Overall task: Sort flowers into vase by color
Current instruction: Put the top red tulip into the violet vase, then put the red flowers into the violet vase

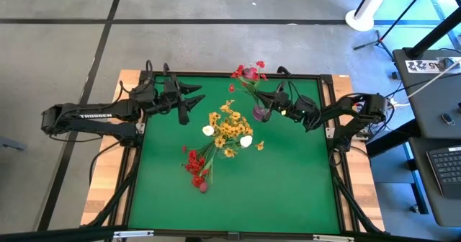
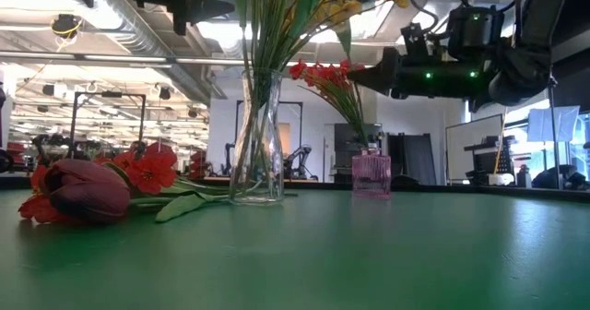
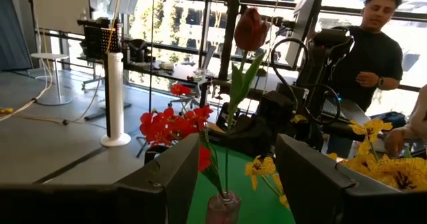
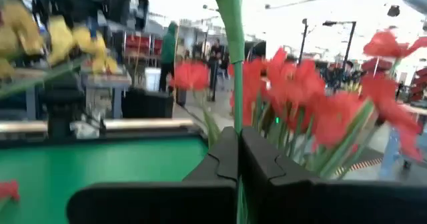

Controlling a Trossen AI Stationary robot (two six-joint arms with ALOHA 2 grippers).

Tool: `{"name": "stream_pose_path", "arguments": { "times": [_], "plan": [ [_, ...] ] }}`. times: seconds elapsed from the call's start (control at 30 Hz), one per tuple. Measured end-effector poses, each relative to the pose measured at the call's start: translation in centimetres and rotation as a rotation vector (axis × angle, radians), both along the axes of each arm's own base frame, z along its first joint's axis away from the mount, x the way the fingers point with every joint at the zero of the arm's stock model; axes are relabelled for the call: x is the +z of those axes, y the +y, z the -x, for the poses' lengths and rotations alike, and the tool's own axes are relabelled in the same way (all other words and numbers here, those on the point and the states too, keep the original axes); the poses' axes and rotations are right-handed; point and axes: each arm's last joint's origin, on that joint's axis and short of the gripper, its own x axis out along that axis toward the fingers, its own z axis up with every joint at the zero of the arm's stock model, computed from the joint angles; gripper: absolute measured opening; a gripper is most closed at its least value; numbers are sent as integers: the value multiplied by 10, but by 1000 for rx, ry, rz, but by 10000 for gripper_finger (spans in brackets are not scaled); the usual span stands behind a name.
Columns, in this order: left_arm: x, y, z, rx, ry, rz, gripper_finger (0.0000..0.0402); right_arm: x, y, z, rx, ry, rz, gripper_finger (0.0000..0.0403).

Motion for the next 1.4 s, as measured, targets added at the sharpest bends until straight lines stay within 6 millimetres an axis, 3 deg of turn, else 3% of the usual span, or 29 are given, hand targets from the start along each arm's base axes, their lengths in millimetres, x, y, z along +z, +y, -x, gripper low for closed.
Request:
{"name": "stream_pose_path", "arguments": {
  "times": [0.4, 0.77, 0.97, 1.13, 1.27, 1.4],
  "plan": [
    [-2, 0, 0, 0, 17, 1, 192, -15, -1, -2, -52, 149, -43, 12],
    [-5, 0, 0, 0, 48, 10, 192, -6, 0, 4, -44, 169, -117, 143],
    [-7, 0, 0, 1, 66, 16, 192, 16, 5, 13, -20, 136, -121, 183],
    [-7, 0, 0, 11, 66, 17, 192, 51, 15, 28, 167, -11, -90, 190],
    [-7, 0, 0, 11, 68, 13, 192, 74, 33, 40, 319, -99, -20, 188],
    [-8, 0, 0, 18, 85, 13, 192, 83, 56, 43, 405, -113, 84, 186]
  ]
}}
